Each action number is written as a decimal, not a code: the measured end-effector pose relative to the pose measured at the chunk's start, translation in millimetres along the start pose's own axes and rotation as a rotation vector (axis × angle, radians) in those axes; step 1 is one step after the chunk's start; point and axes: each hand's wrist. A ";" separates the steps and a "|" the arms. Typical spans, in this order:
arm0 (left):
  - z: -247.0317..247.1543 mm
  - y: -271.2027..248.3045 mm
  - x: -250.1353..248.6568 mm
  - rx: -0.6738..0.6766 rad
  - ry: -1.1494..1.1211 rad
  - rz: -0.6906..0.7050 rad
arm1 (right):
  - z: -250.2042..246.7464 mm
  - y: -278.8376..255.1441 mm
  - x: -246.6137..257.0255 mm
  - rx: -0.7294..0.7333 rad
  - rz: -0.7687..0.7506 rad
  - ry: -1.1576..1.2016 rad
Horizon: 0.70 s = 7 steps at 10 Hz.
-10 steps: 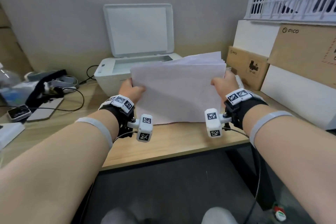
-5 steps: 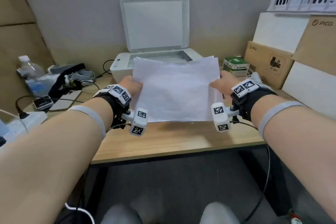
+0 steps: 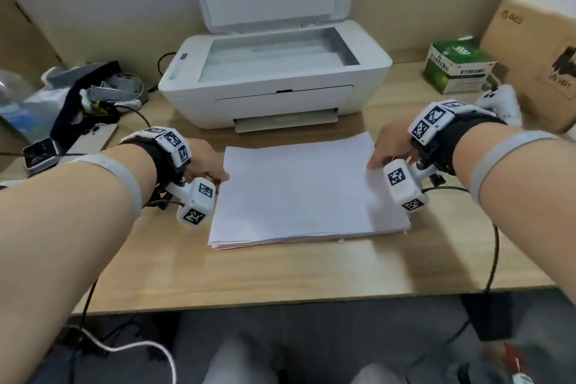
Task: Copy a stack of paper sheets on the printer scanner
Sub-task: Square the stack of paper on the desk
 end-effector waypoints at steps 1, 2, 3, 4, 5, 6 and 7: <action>3.2 -17.4 -14.0 0.067 0.064 -0.043 | -10.1 -1.1 -1.3 0.078 -0.009 0.008; -5.2 -28.9 -30.7 0.105 0.128 -0.102 | -31.1 -13.0 0.3 0.174 -0.034 0.081; -25.9 -52.6 -55.1 0.119 0.124 -0.149 | -67.9 -28.1 2.9 0.238 -0.039 -0.006; -68.6 -73.3 -98.5 0.197 -0.038 -0.207 | -126.6 -38.3 -7.1 0.285 -0.087 0.121; -104.2 -91.3 -136.5 0.286 -0.344 -0.174 | -192.5 -45.5 -14.4 0.193 -0.113 0.195; -146.0 -88.3 -171.6 0.087 -0.600 -0.014 | -248.1 -50.5 -9.2 0.061 -0.113 0.531; -183.2 -60.8 -198.2 -0.104 -0.807 0.122 | -287.6 -32.8 -6.7 -0.106 -0.064 0.806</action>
Point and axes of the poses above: each hand's wrist, its own y-axis towards the middle knuckle, its own z-axis out of the palm, x = y × z, and after that the axes turned 13 degrees about -y, right-handed
